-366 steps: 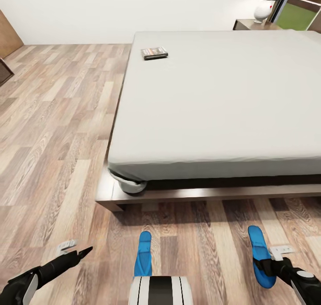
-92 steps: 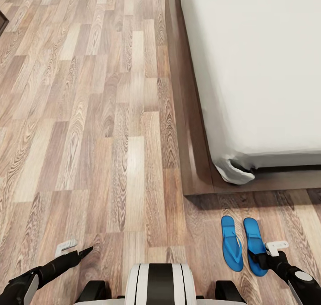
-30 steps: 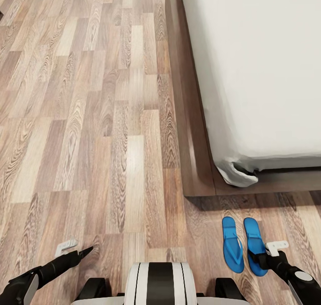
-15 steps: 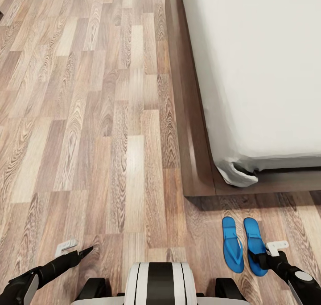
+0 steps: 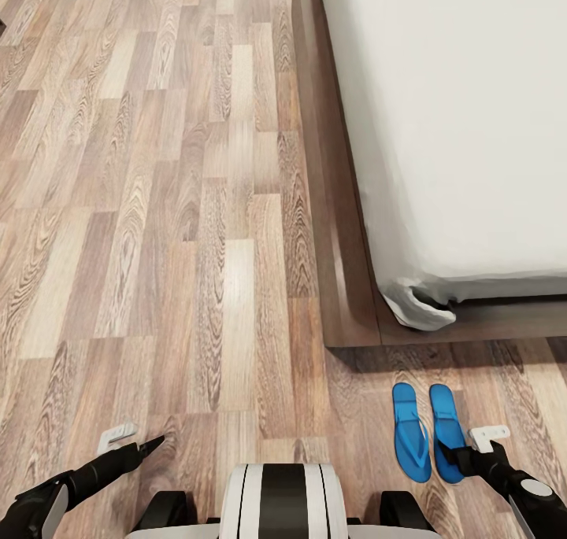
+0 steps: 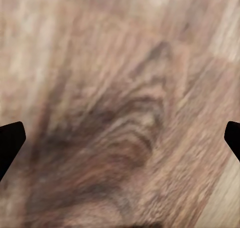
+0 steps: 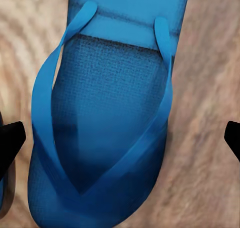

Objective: In the bedroom, move the book from the bed onto either nightstand, and place the two sandals side by side next to the bed.

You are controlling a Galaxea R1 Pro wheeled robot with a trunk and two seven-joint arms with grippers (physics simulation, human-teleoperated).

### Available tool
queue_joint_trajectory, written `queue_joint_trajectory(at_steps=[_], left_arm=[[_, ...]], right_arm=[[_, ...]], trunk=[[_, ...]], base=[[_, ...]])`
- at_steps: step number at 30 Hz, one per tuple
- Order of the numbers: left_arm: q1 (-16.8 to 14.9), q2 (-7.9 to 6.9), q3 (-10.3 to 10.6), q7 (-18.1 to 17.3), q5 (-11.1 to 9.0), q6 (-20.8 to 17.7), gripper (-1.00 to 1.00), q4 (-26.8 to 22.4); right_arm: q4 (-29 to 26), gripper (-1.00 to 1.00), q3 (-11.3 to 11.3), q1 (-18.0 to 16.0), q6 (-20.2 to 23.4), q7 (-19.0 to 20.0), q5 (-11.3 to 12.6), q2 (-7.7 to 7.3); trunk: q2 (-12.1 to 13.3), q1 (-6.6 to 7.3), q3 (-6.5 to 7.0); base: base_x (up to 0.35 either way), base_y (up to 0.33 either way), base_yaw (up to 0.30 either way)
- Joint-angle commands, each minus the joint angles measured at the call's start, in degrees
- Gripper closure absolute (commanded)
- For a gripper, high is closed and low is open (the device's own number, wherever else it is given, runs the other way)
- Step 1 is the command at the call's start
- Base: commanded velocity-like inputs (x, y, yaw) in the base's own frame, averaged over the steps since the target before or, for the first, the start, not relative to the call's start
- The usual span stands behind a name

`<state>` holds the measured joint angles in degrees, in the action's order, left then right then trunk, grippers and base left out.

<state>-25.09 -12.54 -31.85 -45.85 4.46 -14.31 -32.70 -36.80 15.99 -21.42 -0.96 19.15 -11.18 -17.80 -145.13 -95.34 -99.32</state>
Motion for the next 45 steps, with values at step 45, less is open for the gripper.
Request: queue_joint_trajectory(at_steps=[45], left_arm=[[-0.05,0.06,-0.41,-0.53,0.46,-0.49,-1.00,-0.08]], right_arm=[[-0.61,-1.00,0.35,-0.03,0.78,1.26,-0.37,0.00]], trunk=[[0.40,0.81,6.84]], base=[[0.000,0.000,0.000]])
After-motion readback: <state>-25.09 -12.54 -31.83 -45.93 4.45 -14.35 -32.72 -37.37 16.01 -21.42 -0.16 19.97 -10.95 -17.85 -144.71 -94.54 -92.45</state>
